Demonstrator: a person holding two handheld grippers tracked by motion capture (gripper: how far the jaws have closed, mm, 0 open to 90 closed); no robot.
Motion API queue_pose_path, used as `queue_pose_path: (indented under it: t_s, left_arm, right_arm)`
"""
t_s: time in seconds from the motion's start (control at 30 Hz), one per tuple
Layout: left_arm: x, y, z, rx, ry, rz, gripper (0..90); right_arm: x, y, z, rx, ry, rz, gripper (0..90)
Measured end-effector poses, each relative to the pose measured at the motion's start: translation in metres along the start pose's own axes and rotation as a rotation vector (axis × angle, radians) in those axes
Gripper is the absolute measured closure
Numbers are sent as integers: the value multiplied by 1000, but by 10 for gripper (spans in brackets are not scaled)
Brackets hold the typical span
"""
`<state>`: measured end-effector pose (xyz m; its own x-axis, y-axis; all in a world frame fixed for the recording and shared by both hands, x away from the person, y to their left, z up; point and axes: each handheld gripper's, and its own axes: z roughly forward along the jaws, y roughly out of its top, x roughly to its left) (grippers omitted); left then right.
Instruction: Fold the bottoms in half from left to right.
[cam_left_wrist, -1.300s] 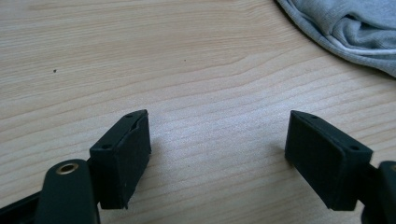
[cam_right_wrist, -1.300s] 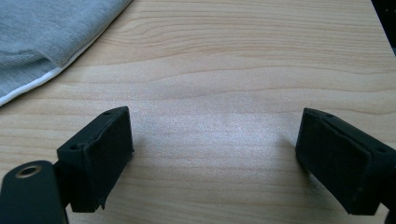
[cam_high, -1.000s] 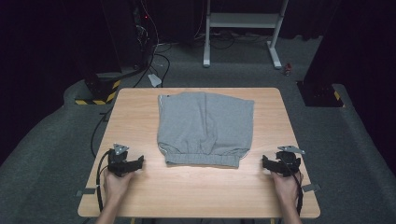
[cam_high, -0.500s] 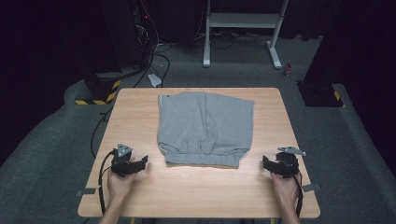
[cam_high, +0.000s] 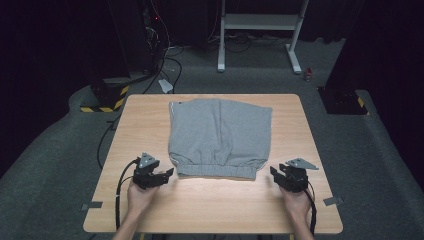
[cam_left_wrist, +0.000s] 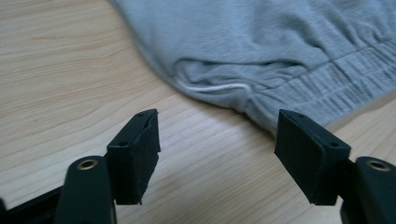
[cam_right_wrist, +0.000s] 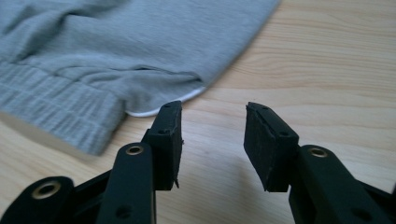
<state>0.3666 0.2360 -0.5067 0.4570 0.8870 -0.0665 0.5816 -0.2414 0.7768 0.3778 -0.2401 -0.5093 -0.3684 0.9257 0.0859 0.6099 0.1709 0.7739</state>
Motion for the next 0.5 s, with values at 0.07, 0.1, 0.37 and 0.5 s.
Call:
queue_pose_path:
  t_s: [0.07,0.1,0.37,0.5]
  left_arm:
    - [-4,2,2,-3,-15,5,335]
    - [-6,4,3,-3,-25,5,341]
    - [-24,12,16,10,-33,68,373]
    - [-33,20,22,3,-38,90,379]
  right_arm:
    - [4,1,2,-4,20,-14,570]
    - [6,2,2,-3,26,-20,570]
    - [27,10,9,-10,100,-56,607]
    - [38,14,13,-10,117,-77,622]
